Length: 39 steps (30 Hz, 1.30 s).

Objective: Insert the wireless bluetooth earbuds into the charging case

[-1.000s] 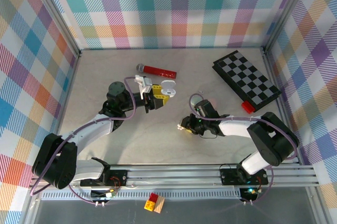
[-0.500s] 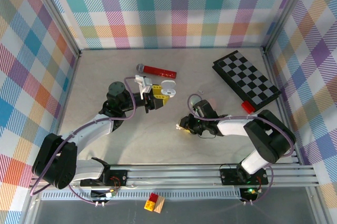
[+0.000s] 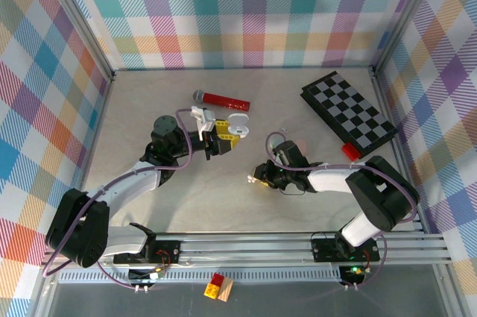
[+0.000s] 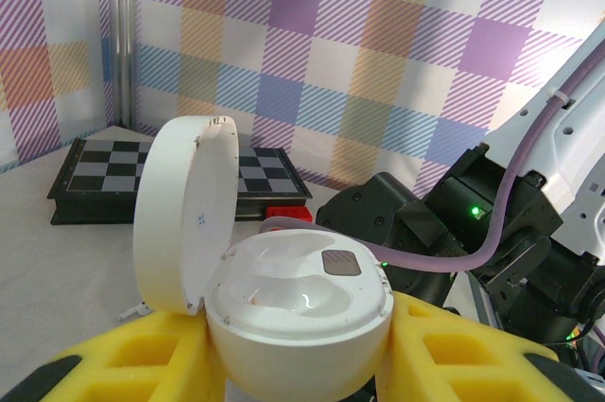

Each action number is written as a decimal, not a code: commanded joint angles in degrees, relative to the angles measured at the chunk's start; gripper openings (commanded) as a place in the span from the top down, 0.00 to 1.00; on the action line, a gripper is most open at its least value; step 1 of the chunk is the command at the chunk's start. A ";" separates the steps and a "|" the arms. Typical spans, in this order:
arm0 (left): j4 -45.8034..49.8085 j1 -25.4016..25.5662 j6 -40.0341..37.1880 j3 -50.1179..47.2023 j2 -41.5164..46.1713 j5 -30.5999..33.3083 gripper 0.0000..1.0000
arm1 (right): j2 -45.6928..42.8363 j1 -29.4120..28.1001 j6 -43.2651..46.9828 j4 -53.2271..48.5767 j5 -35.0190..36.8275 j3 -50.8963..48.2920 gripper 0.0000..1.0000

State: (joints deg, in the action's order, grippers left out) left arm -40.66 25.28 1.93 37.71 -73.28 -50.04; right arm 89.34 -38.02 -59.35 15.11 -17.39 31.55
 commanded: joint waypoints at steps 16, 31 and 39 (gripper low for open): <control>-0.14 -0.40 -1.36 0.00 0.84 -1.60 0.62 | 4.53 -0.65 0.38 -0.61 -0.37 3.94 0.76; 0.72 -0.40 -2.00 -0.27 0.85 -1.54 0.61 | 5.55 -0.59 0.32 0.00 0.37 4.53 0.82; 0.72 -0.40 -3.00 -0.45 0.59 -0.56 0.61 | -0.39 -0.61 7.21 -7.27 6.05 4.95 0.84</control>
State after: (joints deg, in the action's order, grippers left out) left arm -39.13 25.30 0.38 37.71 -73.28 -49.98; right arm 92.25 -38.33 -56.45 12.05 -14.81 35.29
